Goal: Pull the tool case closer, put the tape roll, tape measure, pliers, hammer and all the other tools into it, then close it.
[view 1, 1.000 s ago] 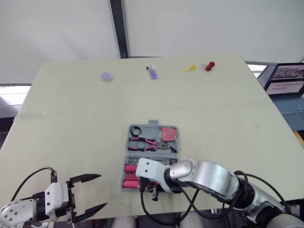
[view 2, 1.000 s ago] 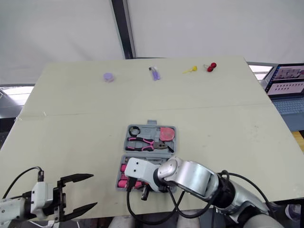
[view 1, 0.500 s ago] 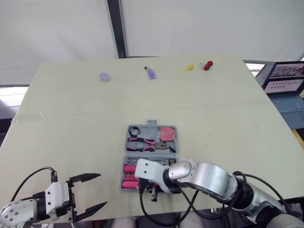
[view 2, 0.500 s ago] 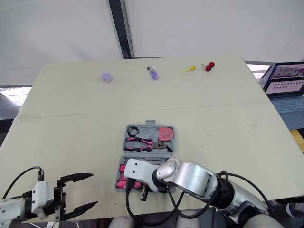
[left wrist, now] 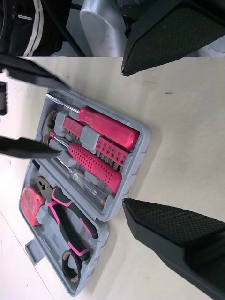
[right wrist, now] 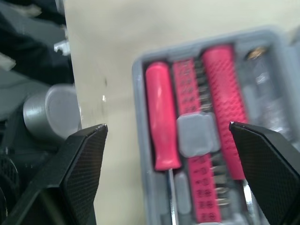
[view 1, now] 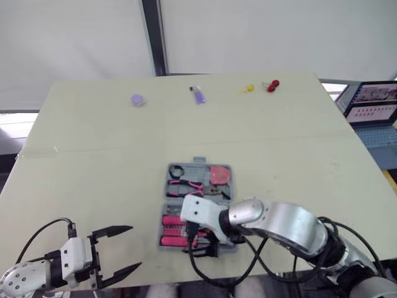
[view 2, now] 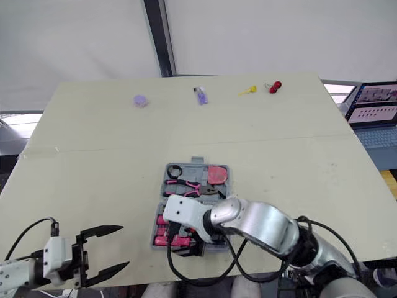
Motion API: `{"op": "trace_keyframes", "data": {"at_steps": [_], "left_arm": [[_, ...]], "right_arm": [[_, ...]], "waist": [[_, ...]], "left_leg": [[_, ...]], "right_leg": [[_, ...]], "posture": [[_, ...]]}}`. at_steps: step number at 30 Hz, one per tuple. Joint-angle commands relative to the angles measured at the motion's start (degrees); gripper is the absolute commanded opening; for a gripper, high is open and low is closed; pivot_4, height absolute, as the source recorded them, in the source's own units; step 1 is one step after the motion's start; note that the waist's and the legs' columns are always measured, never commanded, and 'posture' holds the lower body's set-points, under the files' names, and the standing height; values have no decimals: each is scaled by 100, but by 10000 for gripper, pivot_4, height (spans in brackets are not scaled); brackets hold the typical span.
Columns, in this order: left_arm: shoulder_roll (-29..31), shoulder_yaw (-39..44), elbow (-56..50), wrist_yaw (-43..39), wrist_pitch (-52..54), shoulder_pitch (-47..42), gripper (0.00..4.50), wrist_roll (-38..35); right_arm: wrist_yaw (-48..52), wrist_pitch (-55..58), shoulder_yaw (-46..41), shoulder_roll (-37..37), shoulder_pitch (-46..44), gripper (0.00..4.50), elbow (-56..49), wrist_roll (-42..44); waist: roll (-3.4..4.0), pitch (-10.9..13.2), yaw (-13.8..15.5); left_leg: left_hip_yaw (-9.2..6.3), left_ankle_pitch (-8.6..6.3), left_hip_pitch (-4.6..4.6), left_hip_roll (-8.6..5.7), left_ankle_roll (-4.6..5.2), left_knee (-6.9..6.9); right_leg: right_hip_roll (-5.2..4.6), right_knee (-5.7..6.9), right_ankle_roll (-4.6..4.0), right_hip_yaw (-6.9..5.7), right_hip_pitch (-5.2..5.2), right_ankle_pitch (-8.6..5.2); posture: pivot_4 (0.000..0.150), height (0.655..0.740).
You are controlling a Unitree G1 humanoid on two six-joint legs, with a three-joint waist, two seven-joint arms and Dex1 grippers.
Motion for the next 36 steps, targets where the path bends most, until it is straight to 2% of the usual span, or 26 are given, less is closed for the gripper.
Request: {"op": "trace_keyframes", "data": {"at_steps": [1, 7, 8, 10, 17, 36], "left_arm": [[-54, -62, -179, 59, -70, 32, 45000, 43], [-59, -116, -147, 114, -95, -95, 45000, 63], [-57, -120, -135, 106, -118, -105, 45000, 71], [-55, -132, -126, 104, -133, -131, 45000, 81], [-49, -126, -144, 171, -126, -196, 45000, 117], [-3, -132, -81, 235, -209, -290, 45000, 264]], "right_arm": [[162, -895, -295, 89, 410, 44881, -158, 11], [699, -3484, -115, -384, 1509, 44881, 597, -839], [821, -3887, -151, -376, 1688, 42471, 782, -902], [1026, -4516, -171, -378, 1944, 36354, 1149, -1075], [1493, -5656, -172, -331, 2431, 605, 1827, -1455], [1965, -6080, -104, -300, 2772, 185, 2512, -2140]], "waist": [[-2, -1, -1], [-13, -7, 2], [-14, -7, 1], [-14, -8, -8], [-15, -8, 3], [-15, -9, 10]], "left_leg": [[0, 0, 1, 0, 0, -4], [12, 0, 2, -1, 0, -8], [15, 0, 6, 0, 0, -8], [17, 1, 9, 0, 0, -11], [24, 1, 15, 2, -1, -18], [25, 1, 19, 3, -1, -17]], "right_leg": [[0, 0, 0, 0, 0, 0], [-1, -7, 0, 1, 0, 0], [-1, -7, 0, 1, 2, 0], [-1, -6, 0, 2, 2, 0], [-1, -9, 0, 2, 2, 0], [-1, -8, 0, 2, 5, 0]], "posture": [[1500, 7400], [1500, 7400], [1500, 7400], [1500, 7400], [1500, 7400], [1500, 7400]]}}
